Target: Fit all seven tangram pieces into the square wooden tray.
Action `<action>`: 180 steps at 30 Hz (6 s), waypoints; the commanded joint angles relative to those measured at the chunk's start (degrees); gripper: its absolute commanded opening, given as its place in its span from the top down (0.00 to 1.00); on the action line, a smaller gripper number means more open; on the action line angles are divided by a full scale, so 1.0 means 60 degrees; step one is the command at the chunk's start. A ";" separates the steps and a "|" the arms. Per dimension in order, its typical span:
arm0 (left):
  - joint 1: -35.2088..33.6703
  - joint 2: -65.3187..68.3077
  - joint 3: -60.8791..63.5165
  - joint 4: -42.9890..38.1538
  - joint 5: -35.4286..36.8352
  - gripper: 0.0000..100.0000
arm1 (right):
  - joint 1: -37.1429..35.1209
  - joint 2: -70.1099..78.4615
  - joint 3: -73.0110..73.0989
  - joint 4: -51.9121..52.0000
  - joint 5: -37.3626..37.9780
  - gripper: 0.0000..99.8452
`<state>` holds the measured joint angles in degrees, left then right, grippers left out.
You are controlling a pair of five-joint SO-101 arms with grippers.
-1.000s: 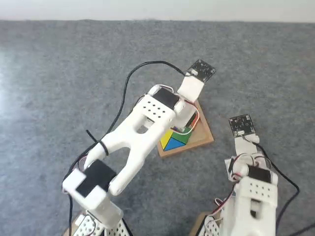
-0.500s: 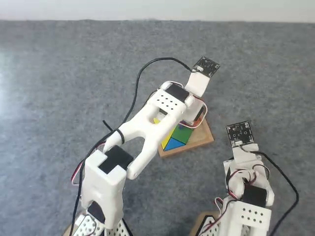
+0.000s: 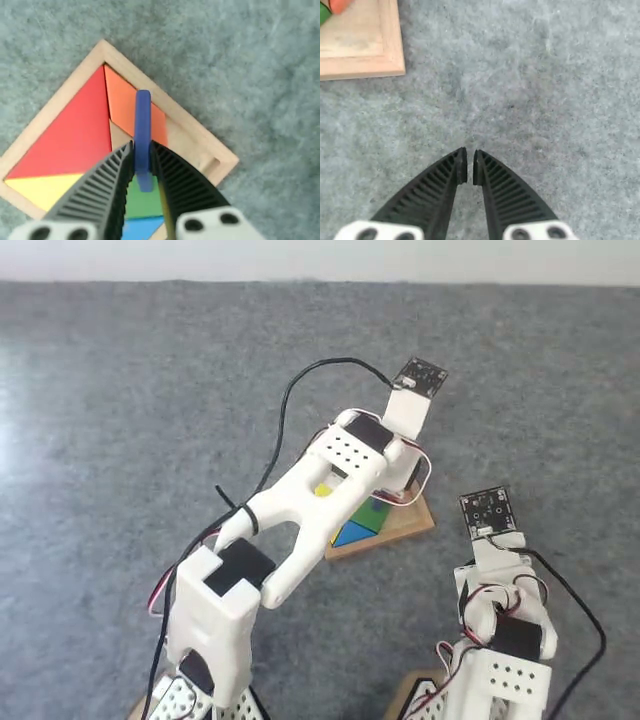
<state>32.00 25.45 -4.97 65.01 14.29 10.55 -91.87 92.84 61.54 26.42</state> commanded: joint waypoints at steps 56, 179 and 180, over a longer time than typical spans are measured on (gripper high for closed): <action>-0.0469 -0.0073 0.0330 0.0015 0.0147 0.88 | -0.0066 -0.0051 -0.0059 -0.0007 -0.0073 0.95; -0.7150 -2.1597 1.6916 0.1216 -0.2901 0.88 | -0.0462 -0.0139 0.0674 -0.0974 0.0000 0.95; -0.7150 -2.1597 1.6916 0.1216 -0.2901 0.88 | -0.0462 -0.0139 0.0674 -0.0974 0.0000 0.95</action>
<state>-10.55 -102.99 97.10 72.04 -2.86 8.00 -91.96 95.91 57.23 26.42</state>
